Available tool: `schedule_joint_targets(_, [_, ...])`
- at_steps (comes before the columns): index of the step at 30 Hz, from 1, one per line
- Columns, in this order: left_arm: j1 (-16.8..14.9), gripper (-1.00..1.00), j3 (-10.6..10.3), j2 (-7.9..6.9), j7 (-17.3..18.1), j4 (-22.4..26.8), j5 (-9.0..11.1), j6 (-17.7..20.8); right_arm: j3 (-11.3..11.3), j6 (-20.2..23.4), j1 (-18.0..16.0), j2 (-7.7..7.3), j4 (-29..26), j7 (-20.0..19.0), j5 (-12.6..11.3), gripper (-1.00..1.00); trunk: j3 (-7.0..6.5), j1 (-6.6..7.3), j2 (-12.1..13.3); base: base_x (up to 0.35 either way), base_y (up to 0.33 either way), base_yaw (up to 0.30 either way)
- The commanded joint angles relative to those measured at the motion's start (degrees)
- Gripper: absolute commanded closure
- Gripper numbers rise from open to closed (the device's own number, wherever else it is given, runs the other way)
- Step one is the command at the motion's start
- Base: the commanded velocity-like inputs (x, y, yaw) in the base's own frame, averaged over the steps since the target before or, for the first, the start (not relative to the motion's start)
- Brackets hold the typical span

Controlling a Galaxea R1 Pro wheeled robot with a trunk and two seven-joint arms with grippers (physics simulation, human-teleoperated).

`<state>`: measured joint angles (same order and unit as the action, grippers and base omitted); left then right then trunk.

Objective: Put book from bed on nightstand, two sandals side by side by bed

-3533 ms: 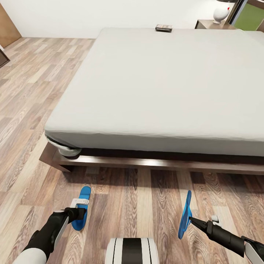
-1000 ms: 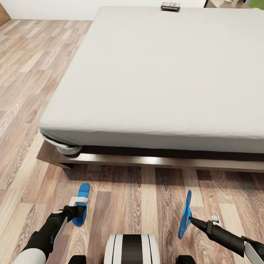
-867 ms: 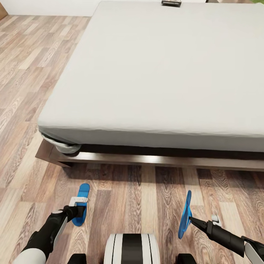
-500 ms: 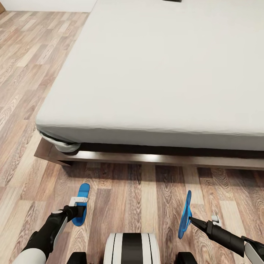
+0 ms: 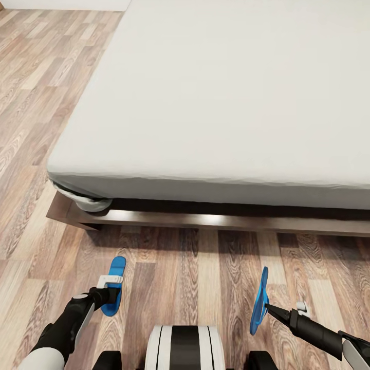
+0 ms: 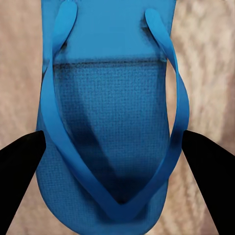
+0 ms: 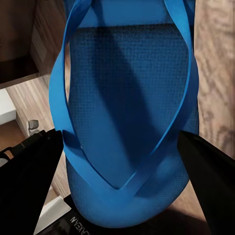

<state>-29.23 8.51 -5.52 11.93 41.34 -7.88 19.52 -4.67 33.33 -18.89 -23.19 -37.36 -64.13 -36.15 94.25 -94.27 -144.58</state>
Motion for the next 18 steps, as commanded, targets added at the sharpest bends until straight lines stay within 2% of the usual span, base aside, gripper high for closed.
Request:
schedule_joint_targets(1, [0.05, 1.0, 0.28, 0.07, 0.37, -0.23, -0.56, 0.17, 0.01, 0.42, -0.01, -0.01, 0.01, -0.03, -0.32, 1.0, 0.04, -0.01, -0.01, 0.0, 0.0, 0.0])
schedule_joint_targets(18, [0.05, 1.0, 0.28, 0.07, 0.37, -0.21, -0.56, 0.17, 0.01, 0.42, -0.01, -0.01, 0.01, -0.03, -0.32, 1.0, 0.04, -0.01, -0.01, 0.0, 0.0, 0.0])
